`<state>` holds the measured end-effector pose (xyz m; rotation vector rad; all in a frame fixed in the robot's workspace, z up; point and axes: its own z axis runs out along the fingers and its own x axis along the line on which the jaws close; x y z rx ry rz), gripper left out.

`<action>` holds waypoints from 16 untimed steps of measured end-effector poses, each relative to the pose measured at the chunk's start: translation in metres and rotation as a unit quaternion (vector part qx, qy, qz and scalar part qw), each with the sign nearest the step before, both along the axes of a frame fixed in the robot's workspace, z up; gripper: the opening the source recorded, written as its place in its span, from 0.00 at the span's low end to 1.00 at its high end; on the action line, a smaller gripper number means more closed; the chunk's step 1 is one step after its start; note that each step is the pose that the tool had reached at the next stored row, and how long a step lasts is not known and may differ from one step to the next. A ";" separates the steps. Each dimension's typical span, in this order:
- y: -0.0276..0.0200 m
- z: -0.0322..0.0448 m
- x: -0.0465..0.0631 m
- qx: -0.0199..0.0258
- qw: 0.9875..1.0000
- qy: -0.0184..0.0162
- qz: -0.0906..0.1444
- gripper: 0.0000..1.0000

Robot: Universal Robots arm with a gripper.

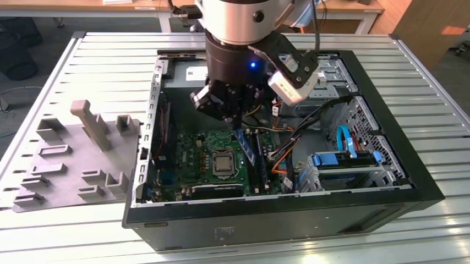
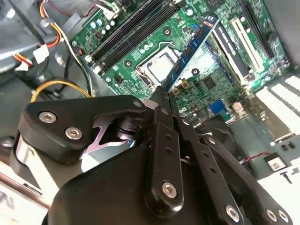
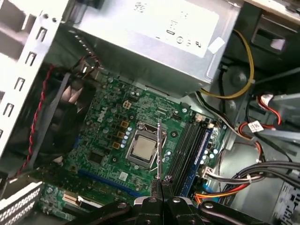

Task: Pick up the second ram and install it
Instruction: 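Insert the second ram into the second slot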

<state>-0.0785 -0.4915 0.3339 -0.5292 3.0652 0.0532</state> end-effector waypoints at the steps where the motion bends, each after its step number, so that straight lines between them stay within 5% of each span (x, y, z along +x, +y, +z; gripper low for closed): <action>1: 0.0000 -0.0001 0.000 0.000 1.000 0.000 -0.009 0.11; 8: 0.0000 -0.0012 0.000 0.000 0.997 0.000 -0.072 0.11; 10: 0.0000 -0.0015 0.000 0.000 0.996 0.000 -0.091 0.11; 13: 0.0000 -0.0028 0.000 0.000 0.991 0.000 -0.135 0.11; 16: 0.0000 -0.0030 0.000 0.000 0.990 0.000 -0.140 0.11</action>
